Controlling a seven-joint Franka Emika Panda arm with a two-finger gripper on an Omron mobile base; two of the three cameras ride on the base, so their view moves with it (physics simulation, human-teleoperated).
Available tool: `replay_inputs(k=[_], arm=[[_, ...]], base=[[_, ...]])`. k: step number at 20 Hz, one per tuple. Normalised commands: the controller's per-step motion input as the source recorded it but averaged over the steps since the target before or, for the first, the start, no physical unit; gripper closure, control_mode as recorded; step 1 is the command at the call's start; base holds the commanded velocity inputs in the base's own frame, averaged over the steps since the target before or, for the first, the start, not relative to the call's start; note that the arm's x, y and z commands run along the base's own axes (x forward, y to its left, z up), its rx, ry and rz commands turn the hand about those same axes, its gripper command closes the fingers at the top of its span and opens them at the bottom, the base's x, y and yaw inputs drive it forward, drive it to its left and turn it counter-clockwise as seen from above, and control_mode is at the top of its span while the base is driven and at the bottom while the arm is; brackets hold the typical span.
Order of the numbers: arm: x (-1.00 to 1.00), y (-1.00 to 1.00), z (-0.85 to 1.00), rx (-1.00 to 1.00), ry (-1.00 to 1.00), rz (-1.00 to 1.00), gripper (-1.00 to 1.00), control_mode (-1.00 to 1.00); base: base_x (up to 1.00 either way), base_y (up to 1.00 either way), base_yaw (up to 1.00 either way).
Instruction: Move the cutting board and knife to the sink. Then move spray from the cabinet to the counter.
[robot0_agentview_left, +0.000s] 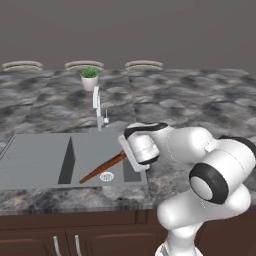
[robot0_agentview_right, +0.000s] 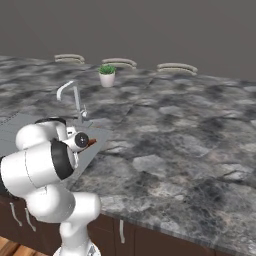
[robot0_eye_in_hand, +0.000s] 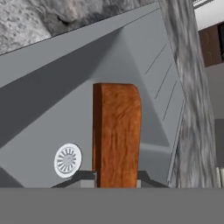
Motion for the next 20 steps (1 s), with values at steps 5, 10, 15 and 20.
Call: replay_inputs(k=[5,10,15,20], arm=[[0.26,0.11,-0.53,0.0,0.0,0.0,1.0,-1.0],[0.06,0.04,-0.64,0.02,-0.04,0.0,1.0,-1.0],[0.29,0.15,-0.33,0.01,0.02,0.0,1.0,-1.0],[0.69,0.41,-0.49,0.0,0.11,0.0,1.0,-1.0]], base=[[0.0,0.0,0.0],[0.0,0.0,0.0],[0.0,0.0,0.0],[0.0,0.0,0.0]])
